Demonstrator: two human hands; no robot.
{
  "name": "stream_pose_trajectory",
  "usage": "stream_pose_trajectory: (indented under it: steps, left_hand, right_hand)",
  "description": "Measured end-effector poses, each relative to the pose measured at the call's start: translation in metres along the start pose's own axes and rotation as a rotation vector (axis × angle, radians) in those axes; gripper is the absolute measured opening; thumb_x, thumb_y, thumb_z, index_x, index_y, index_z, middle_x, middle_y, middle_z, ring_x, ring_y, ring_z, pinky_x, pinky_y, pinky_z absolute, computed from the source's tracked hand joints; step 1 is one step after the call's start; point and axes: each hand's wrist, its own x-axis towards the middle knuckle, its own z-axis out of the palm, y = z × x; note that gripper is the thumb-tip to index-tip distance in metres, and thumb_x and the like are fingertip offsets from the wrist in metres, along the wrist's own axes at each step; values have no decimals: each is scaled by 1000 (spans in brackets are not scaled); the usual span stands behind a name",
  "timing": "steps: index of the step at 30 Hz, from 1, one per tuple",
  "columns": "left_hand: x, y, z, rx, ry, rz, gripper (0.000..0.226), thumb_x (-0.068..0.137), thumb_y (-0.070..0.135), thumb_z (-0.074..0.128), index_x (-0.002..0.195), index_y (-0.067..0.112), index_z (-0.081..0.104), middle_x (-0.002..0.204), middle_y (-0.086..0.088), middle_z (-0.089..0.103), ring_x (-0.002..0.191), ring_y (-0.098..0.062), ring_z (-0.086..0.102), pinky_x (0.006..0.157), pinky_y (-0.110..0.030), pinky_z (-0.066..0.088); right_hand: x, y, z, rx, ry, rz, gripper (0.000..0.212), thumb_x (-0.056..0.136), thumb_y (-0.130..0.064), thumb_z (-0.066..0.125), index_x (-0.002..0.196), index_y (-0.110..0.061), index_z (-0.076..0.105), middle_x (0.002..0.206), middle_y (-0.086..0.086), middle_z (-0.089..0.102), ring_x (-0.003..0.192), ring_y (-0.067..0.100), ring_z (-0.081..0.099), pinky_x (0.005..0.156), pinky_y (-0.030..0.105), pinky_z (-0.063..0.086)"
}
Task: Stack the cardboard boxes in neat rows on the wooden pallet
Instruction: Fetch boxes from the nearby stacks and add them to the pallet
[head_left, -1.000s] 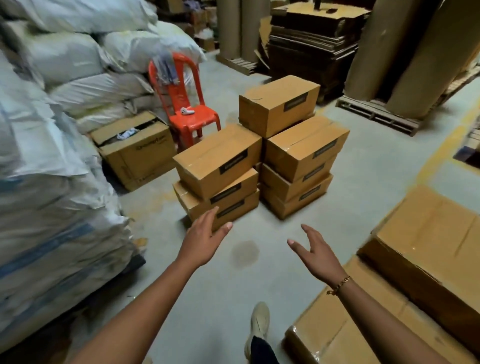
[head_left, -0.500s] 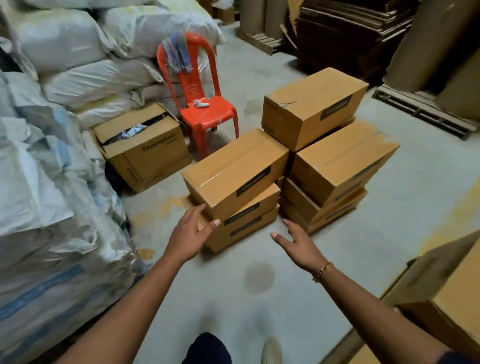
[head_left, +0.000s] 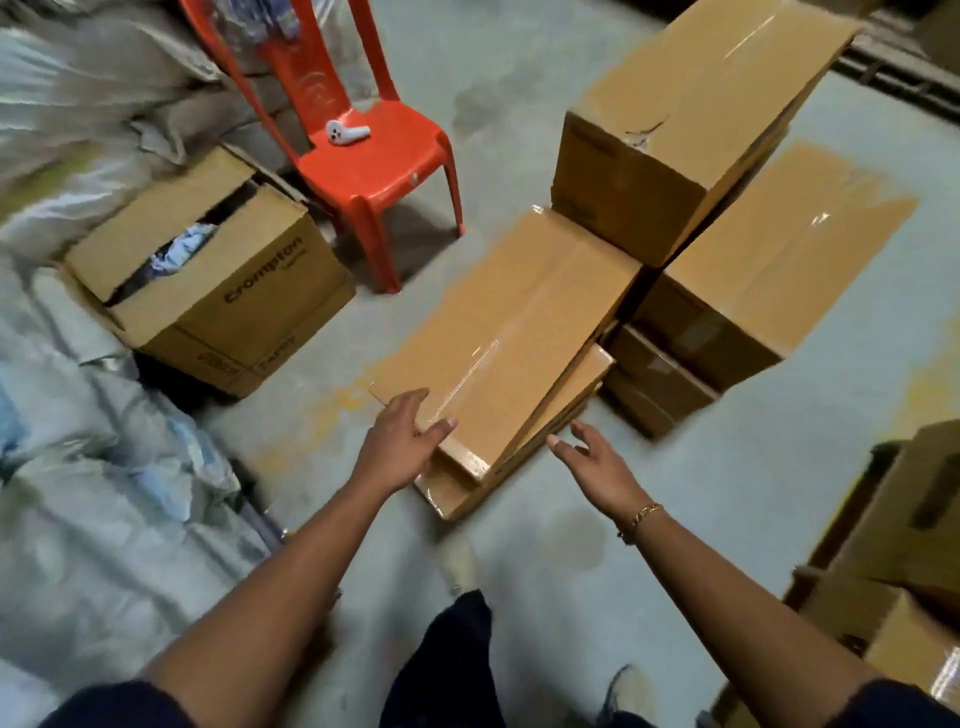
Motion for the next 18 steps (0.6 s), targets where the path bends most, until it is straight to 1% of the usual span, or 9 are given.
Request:
stream_pose_trajectory:
  steps: [2,3,6,9,12,14,16,17,18]
  left_hand:
    - [36,-10,-9,30,-26,2,66,97,51,63,153,20,45,158,-3,42,138,-27,47,113,-40,38]
    - [58,-17,-12,41,-38,2,66,97,50,64,152,19,45,158,-4,43,139,-28,46,114,-40,38]
    - [120,-39,-14,99,-60,-4,66,97,51,63,152,17,46,158,-6,43,144,-28,39,116,-40,34]
    - [172,-58,-9,169,-82,-16,76,97,55,61,156,15,38,163,-8,36,149,-30,33,120,-45,31]
    - [214,-72,-2,178,-107,-60,90,95,64,56,163,15,23,168,-9,26,153,-31,27,122,-49,27]
    - [236,-78,5,147,-134,-89,94,94,69,53,164,17,18,169,-9,24,153,-32,29,122,-50,27]
    - [251,-82,12,99,-177,-113,94,93,72,52,164,19,20,168,-9,28,151,-31,33,119,-49,30]
    - [257,-84,15,72,-195,-123,93,92,74,52,162,21,25,165,-9,35,148,-32,38,116,-48,33]
    - [261,-86,17,47,-206,-133,91,90,76,53,160,23,30,160,-9,43,143,-33,44,112,-47,38]
  right_hand:
    - [22,-9,16,74,27,71,75,96,-57,58,158,-22,33,162,0,35,143,22,41,106,31,35]
    - [37,-11,25,103,38,107,75,97,-56,58,158,-20,32,161,0,36,143,21,41,106,30,35]
    - [81,-13,51,168,67,209,77,97,-55,59,158,-19,29,162,2,34,144,23,40,107,32,34]
    - [120,-11,71,223,98,277,81,96,-55,59,160,-20,22,164,3,31,146,25,37,110,35,33]
    - [151,-6,85,323,151,324,89,93,-61,61,160,-22,18,161,0,33,145,25,38,115,40,35]
    - [169,-3,94,384,173,347,94,85,-72,62,157,-25,24,153,-5,43,140,25,44,114,51,40]
    - [183,5,103,429,191,376,106,71,-85,63,152,-26,29,145,-9,51,131,24,53,109,53,45]
    - [188,10,106,452,207,387,109,67,-87,63,151,-27,31,142,-8,55,126,23,57,108,52,48]
    - [192,14,110,477,221,387,107,66,-87,64,150,-29,33,139,-8,58,122,22,59,106,50,49]
